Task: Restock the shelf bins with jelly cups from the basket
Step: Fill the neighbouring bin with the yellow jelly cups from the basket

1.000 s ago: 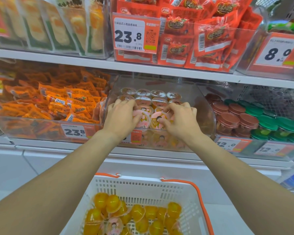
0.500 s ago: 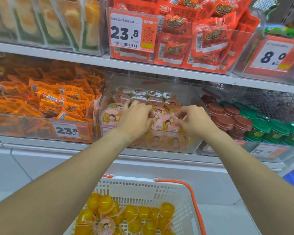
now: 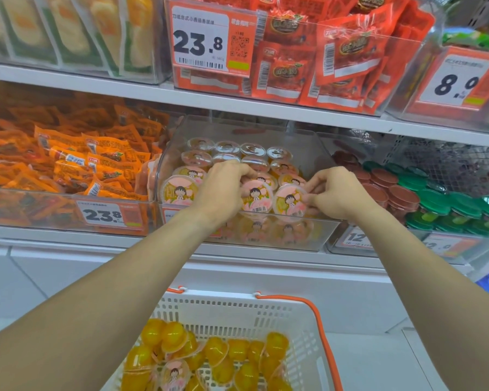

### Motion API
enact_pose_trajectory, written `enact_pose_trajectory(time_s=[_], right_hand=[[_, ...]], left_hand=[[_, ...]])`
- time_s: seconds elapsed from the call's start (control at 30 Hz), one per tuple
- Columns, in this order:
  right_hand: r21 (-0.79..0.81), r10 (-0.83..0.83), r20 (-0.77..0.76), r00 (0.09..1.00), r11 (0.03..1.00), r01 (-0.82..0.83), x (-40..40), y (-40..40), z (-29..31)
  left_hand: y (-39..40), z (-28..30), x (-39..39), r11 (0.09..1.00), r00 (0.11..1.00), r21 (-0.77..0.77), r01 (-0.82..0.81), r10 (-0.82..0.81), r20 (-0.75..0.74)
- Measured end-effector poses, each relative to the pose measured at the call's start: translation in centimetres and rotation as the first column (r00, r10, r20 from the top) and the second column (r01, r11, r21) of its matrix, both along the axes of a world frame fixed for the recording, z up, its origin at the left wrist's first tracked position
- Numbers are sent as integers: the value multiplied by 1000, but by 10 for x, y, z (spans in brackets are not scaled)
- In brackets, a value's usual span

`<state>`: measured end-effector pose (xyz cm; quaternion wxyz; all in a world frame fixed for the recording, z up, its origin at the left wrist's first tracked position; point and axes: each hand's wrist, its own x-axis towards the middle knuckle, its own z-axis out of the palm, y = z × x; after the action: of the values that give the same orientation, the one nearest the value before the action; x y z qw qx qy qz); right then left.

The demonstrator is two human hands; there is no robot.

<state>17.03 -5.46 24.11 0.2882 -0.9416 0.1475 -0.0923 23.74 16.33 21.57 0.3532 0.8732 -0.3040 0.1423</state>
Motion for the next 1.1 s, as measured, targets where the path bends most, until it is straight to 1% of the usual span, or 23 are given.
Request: enact_pose_trajectory(time_s=[0.07,0.13,0.17,0.23,0.27,0.33,0.37,0.4,0.5,0.57,0.7,0.87,0.93,1.1], right_hand=[[91,-50,-47,998,994,54,2,0,-5],[75,-71,-88,994,994,78,6,-1,-10],[18,-70,-114,991,997,72,6,1,-11],[-188,-35,-112,993,982,13,6,5,-12],[-261,16,-81,997,965,-36,6,7,-11],[-322,158,-44,986,932,-164,4,13,-9],[-319,206,-38,978,925,-207,3,15,-10],[-300,209,-28,977,931,-208,4,16,-11],[-219,152,39,988,966,-140,5,15,-17],[-201,157,44,987,969,-146,5,14,-20],[-271,207,1,978,942,-199,7,16,-23],[-226,120,-46,992,966,-127,10,16,-25],[-220,118,-71,990,967,-131,10,18,-24],[-311,81,-122,989,943,-115,9,22,-15]], left_hand=[[1,0,1,1000,1000,3,-8,8,4],[1,-2,2,1000,1000,21,-12,11,20],[1,-3,2,999,999,51,-15,13,37],[1,-4,3,990,998,139,-32,23,61],[2,-4,3,982,997,184,-42,31,64],[4,-5,4,964,997,258,-62,47,62],[4,-5,5,959,997,275,-67,54,56],[5,-6,5,959,997,276,-70,58,49],[4,-8,7,967,996,243,-78,67,53],[3,-9,8,968,995,232,-94,81,66],[1,-11,10,960,992,257,-112,93,86],[-1,-12,11,953,988,277,-119,86,129],[0,-11,12,955,990,275,-108,80,113],[2,-4,11,940,998,333,-69,61,34]])
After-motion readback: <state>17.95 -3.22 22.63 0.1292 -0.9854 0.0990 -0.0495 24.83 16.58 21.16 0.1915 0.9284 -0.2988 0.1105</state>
